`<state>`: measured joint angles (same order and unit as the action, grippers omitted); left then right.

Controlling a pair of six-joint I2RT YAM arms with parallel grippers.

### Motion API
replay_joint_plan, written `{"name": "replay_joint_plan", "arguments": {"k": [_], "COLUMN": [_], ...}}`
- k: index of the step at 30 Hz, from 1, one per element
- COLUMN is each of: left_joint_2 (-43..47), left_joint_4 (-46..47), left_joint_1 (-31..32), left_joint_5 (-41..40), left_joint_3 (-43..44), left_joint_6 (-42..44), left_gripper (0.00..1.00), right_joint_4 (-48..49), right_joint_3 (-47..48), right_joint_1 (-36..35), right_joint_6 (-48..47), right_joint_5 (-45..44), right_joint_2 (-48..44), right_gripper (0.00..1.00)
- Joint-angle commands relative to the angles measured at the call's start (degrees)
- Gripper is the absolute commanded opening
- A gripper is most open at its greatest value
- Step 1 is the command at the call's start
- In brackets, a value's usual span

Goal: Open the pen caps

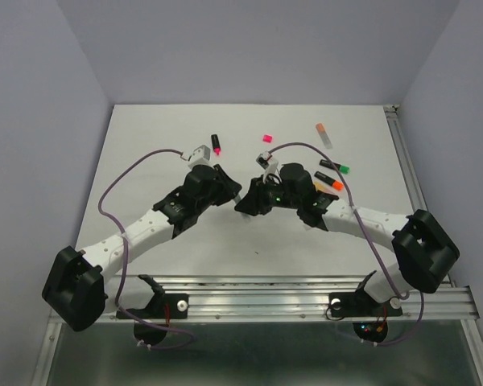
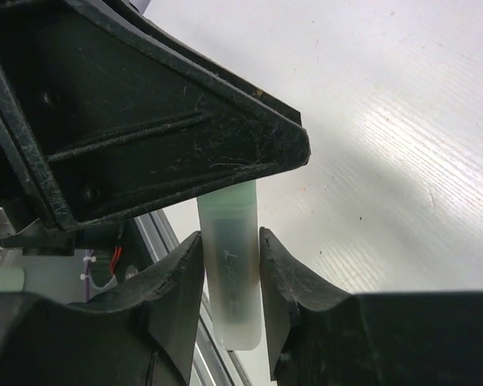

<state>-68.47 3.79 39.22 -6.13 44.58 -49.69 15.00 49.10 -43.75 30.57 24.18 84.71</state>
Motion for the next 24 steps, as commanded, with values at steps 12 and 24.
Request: {"name": "replay_joint_plan", "arguments": {"k": [12, 24], "left_joint_2": [1.14, -10.19], "left_joint_4": [2.71, 2.36], "left_joint_1": [0.86, -15.31], "left_joint_5": [-5.02, -10.92], "left_joint_3": [5.34, 24.14], "left_joint_6": [-1.46, 8.73], "left_gripper": [0.00, 0.00], "right_joint_4": [-1.91, 0.28], "right_joint_3": [3.02, -11.21], "right_joint_1": [-2.75, -19.42], "right_joint_6": [-2.80, 8.27], "right_joint_5": [-1.16, -5.63], "right_joint_2": [-0.06, -10.16], "right_gripper": [0.04, 0.01]}}
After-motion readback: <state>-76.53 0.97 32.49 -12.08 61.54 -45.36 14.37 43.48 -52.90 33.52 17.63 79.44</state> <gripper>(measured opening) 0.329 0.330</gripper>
